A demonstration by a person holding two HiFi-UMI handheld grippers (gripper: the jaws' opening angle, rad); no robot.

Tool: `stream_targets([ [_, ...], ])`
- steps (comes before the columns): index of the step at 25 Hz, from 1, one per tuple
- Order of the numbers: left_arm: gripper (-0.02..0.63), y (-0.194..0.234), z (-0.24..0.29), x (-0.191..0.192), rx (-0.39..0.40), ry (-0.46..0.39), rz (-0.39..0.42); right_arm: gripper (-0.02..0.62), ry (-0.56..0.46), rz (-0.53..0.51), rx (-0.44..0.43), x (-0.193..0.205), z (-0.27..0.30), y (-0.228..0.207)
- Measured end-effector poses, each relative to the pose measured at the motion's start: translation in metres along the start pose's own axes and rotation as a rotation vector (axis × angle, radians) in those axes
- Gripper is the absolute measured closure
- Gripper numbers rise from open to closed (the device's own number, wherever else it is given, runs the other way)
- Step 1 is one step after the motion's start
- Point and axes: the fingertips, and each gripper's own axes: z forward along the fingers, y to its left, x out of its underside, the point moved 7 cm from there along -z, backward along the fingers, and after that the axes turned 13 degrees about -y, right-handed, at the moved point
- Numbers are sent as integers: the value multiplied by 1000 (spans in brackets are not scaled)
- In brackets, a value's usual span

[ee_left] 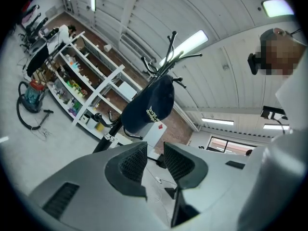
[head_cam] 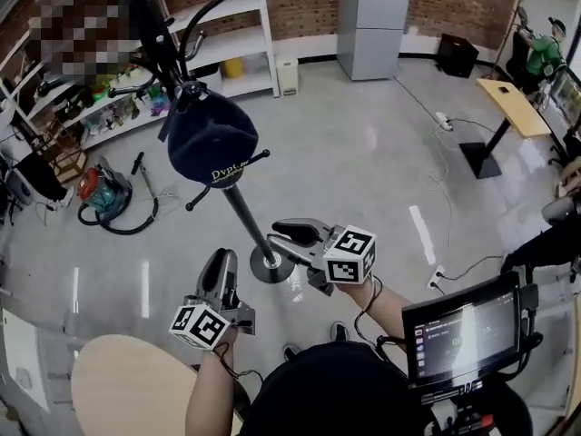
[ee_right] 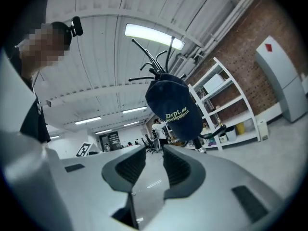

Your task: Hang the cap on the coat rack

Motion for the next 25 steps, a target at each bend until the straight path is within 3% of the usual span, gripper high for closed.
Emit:
stream_targets([
  [7, 499, -10, -33, 18, 0, 26, -88, 479, -14, 21, 66, -1, -31, 13],
  [13, 499, -13, -57, 34, 3, 83, -118, 480, 21, 11, 105, 3, -46, 31],
  [19, 499, -17, -73, 41, 41, 170, 25, 480, 103, -57, 110, 12, -48, 53],
  [25, 499, -18, -92, 38, 84, 192, 128, 479, 115, -110, 128, 16, -49, 74],
])
